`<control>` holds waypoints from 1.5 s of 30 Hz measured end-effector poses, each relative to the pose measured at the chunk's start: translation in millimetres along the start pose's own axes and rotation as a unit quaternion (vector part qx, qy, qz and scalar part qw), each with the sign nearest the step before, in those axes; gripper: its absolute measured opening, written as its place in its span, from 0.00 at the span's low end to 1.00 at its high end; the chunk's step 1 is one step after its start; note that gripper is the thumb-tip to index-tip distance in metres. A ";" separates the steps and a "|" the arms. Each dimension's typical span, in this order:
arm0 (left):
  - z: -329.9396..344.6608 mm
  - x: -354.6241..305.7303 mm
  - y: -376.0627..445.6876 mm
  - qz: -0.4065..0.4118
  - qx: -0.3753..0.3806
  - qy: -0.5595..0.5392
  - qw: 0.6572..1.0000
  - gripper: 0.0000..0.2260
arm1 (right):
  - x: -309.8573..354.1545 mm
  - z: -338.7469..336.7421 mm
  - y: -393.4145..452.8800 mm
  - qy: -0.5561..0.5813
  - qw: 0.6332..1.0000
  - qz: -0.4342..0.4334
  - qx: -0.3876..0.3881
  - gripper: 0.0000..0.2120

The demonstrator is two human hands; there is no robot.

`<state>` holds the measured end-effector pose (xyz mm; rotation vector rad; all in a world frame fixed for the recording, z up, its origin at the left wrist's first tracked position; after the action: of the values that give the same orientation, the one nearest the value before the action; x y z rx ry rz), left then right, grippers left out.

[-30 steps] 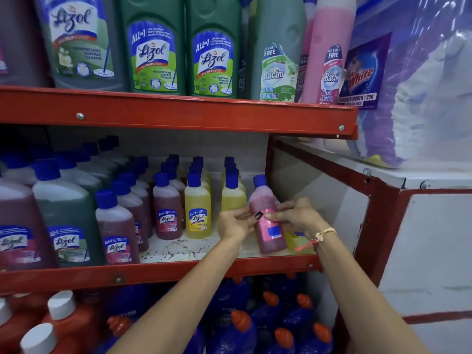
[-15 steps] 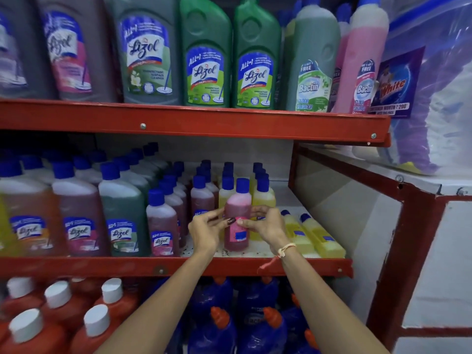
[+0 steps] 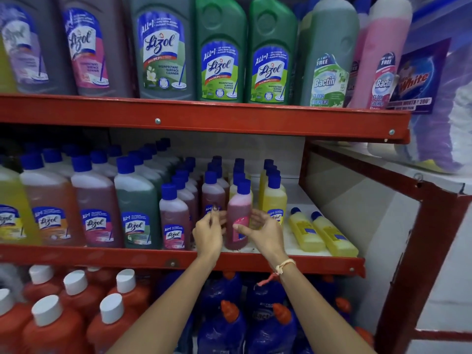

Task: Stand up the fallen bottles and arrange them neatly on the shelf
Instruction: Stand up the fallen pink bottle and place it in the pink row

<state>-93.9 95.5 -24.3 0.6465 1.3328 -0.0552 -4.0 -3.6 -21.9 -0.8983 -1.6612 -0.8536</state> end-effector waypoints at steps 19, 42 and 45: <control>3.4 10.7 -7.9 -0.061 0.003 0.035 0.997 0.17 | -8.7 24.9 -2.1 -0.086 0.991 -0.001 -0.098 0.28; -24.0 -13.1 -33.6 0.002 -0.074 0.146 0.986 0.19 | -5.6 42.4 14.1 0.013 0.990 0.007 0.143 0.24; -25.3 -8.4 -31.7 0.003 -0.070 0.149 0.986 0.19 | -5.2 42.6 14.7 -0.005 0.990 -0.001 0.139 0.25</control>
<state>-130.9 78.4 -31.8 0.5537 1.6065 0.1433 -8.8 39.5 -35.1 -0.7076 -1.7388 -0.5993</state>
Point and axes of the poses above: each hand's wrist, its own y-axis towards the middle knuckle, its own z-axis out of the palm, x = y × z, the point moved 2 cm from there along y, towards the middle knuckle, and after that the axes turned 11 degrees about z, right-handed, at the moved point
